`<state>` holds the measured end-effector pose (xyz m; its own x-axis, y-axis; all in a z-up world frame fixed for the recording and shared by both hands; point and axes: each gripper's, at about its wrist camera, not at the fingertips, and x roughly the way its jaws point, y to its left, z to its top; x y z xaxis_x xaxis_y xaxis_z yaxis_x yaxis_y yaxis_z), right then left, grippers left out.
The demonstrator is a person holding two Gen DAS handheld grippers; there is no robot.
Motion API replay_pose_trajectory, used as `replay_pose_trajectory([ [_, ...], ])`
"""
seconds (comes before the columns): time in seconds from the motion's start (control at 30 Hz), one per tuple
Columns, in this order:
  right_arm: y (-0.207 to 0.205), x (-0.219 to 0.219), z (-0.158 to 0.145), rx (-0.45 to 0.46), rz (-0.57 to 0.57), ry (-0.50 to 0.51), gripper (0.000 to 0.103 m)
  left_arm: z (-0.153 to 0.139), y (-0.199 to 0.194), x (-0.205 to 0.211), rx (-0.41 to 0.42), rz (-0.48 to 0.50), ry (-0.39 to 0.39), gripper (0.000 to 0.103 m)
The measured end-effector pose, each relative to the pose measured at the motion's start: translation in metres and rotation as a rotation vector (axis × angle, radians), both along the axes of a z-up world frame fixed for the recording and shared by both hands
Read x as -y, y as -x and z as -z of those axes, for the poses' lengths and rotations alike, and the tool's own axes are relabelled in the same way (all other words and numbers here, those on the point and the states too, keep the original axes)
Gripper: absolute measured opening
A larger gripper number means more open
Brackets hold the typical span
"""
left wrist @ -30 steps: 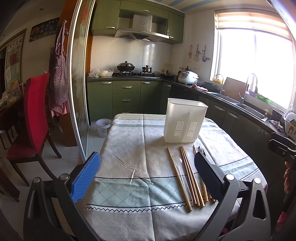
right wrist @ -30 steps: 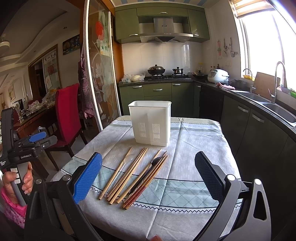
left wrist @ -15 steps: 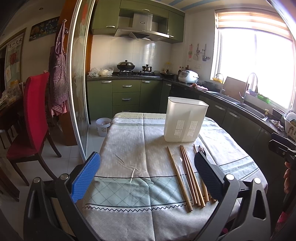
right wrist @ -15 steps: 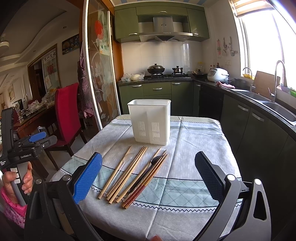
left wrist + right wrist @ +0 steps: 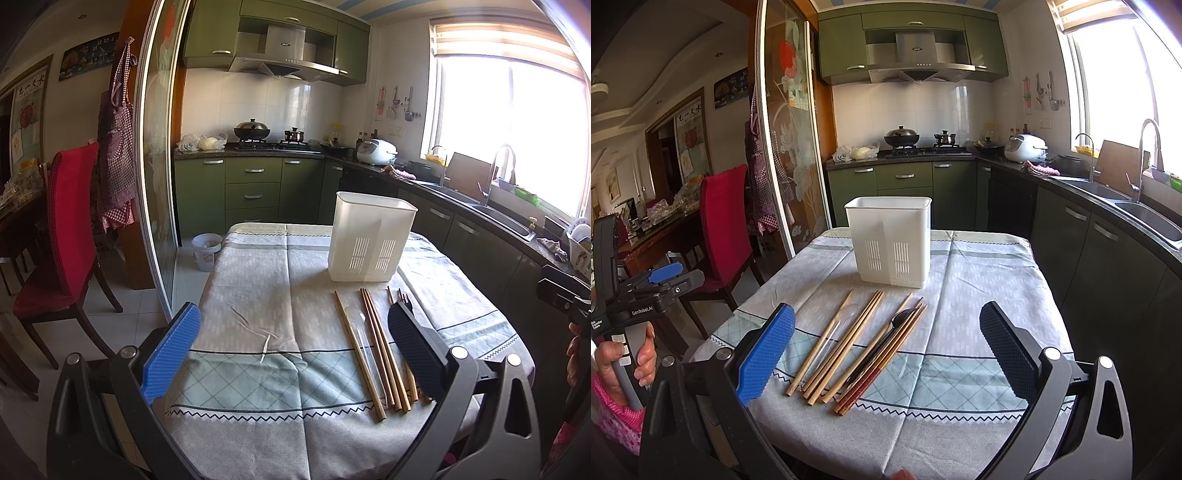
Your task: Organize utensils
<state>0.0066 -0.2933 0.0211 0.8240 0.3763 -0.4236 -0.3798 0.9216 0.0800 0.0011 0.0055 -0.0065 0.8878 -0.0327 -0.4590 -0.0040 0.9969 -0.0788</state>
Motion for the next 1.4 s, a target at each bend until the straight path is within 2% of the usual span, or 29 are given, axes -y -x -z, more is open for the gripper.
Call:
replay_pose_trajectory([
  [1.2, -0.004, -0.001, 0.006, -0.022, 0.006, 0.003, 0.099, 0.009, 0.001, -0.001, -0.011, 0.001, 0.004, 0.097],
  [1.3, -0.010, -0.002, 0.008, -0.050, 0.022, 0.037, 0.099, 0.013, -0.003, 0.000, -0.031, 0.000, 0.015, 0.097],
  [1.4, -0.026, -0.002, 0.011, -0.116, 0.032, 0.089, 0.099, 0.016, -0.019, 0.003, -0.101, -0.005, 0.023, 0.097],
])
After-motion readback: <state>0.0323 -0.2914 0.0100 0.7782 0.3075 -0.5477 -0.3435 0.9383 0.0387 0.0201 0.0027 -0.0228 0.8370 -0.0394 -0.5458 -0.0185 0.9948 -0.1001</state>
